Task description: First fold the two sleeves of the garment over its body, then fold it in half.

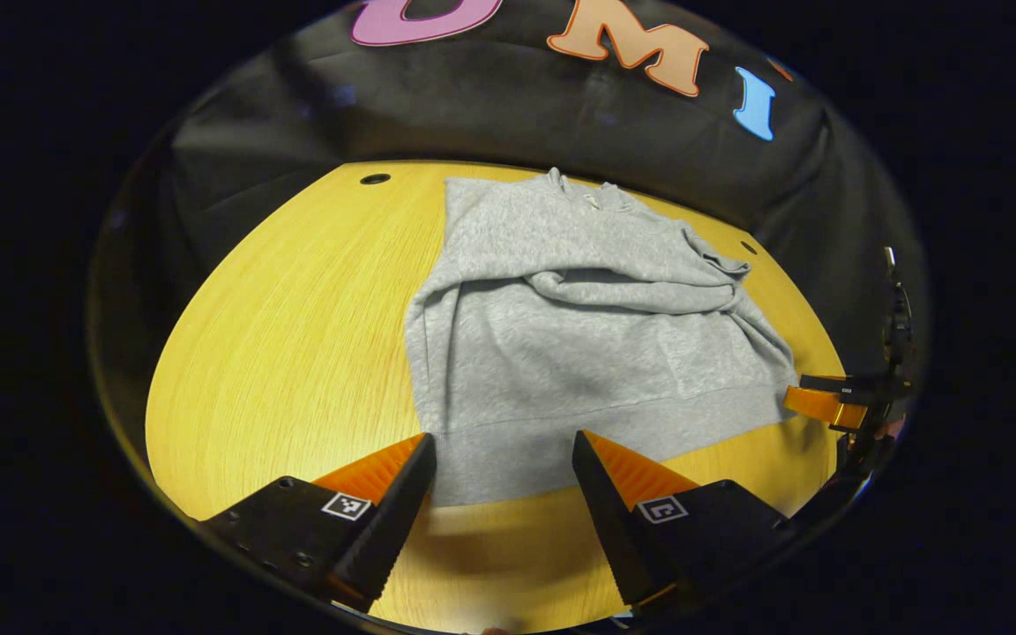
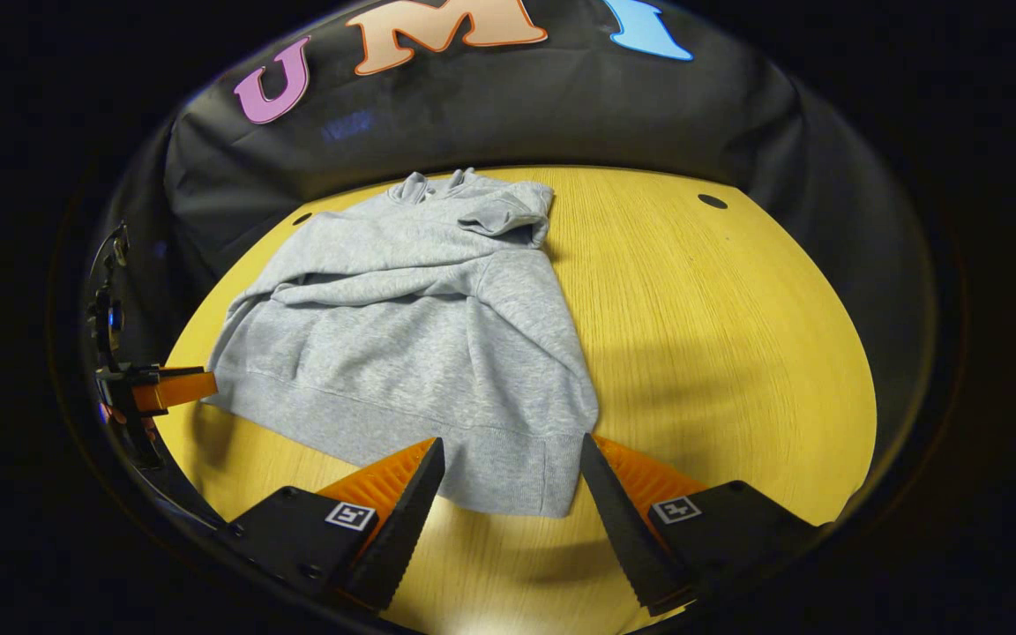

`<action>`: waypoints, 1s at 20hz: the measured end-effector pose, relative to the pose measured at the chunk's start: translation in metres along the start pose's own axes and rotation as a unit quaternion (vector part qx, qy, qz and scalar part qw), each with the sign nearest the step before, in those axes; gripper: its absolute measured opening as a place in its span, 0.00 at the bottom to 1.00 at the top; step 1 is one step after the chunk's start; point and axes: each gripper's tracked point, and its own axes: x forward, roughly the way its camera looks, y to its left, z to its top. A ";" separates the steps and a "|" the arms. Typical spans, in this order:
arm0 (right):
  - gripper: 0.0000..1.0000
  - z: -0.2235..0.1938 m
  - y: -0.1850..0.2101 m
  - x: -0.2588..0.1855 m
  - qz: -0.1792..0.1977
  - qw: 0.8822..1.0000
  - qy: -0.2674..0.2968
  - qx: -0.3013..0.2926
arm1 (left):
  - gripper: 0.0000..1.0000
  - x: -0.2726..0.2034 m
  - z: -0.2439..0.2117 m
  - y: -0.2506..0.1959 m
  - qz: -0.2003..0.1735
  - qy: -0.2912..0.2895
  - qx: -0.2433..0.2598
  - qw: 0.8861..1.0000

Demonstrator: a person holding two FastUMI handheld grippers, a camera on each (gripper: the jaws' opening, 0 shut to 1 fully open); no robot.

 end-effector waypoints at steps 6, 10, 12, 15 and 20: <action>0.97 -0.003 -0.001 0.005 -0.007 1.000 0.004 -0.013 | 0.93 0.002 -0.003 0.003 0.022 0.000 0.015 1.000; 0.89 -0.005 0.003 0.007 -0.010 1.000 -0.001 -0.027 | 0.91 0.005 -0.001 0.007 0.042 -0.007 0.052 0.998; 0.82 -0.005 0.005 0.006 -0.007 1.000 -0.002 -0.027 | 0.87 0.006 -0.001 0.006 0.041 -0.012 0.047 0.998; 0.66 -0.004 0.014 0.006 0.008 0.999 -0.002 -0.035 | 0.67 0.007 0.002 -0.001 0.028 -0.015 0.047 0.998; 0.18 -0.006 0.028 0.007 0.029 0.999 0.005 -0.031 | 0.13 0.007 0.004 -0.012 0.015 -0.010 0.043 0.999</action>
